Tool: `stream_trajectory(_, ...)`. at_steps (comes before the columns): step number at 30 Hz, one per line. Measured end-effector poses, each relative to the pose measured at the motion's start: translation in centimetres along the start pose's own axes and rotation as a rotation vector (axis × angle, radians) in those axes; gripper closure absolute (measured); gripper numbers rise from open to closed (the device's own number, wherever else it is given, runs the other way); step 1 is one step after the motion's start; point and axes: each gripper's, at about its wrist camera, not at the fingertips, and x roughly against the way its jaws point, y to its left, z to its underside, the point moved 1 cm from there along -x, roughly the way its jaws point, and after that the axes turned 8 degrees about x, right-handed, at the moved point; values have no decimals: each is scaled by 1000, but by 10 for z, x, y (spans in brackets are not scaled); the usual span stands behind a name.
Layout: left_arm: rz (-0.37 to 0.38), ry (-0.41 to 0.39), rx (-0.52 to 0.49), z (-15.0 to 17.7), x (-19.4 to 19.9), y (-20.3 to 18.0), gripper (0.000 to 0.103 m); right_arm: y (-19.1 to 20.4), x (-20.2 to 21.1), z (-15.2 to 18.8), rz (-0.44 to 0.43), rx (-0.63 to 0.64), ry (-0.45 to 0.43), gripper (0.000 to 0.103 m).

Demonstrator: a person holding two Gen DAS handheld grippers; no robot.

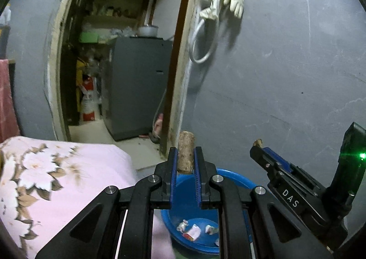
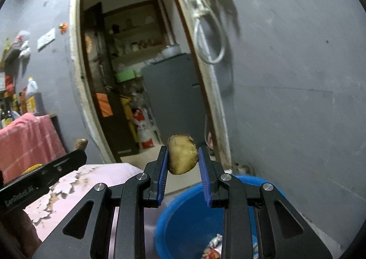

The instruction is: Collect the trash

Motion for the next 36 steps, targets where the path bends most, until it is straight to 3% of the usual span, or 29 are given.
stream_trajectory(6,17,105,26,8,-33,-4,92,-17,-11,8,43,-39,83,79)
stream_trajectory(21,28,266,54,36,-80,-6,91,-37,-32,23,46,-133,245,77)
stream_trajectory(27,31,285,67,39,-81,2,77,-38,-36,25,43,-157,269,76)
stream_trajectory(36,-11,263,76,34,-71,13,66,-37,-38,23,51,-158,268,72)
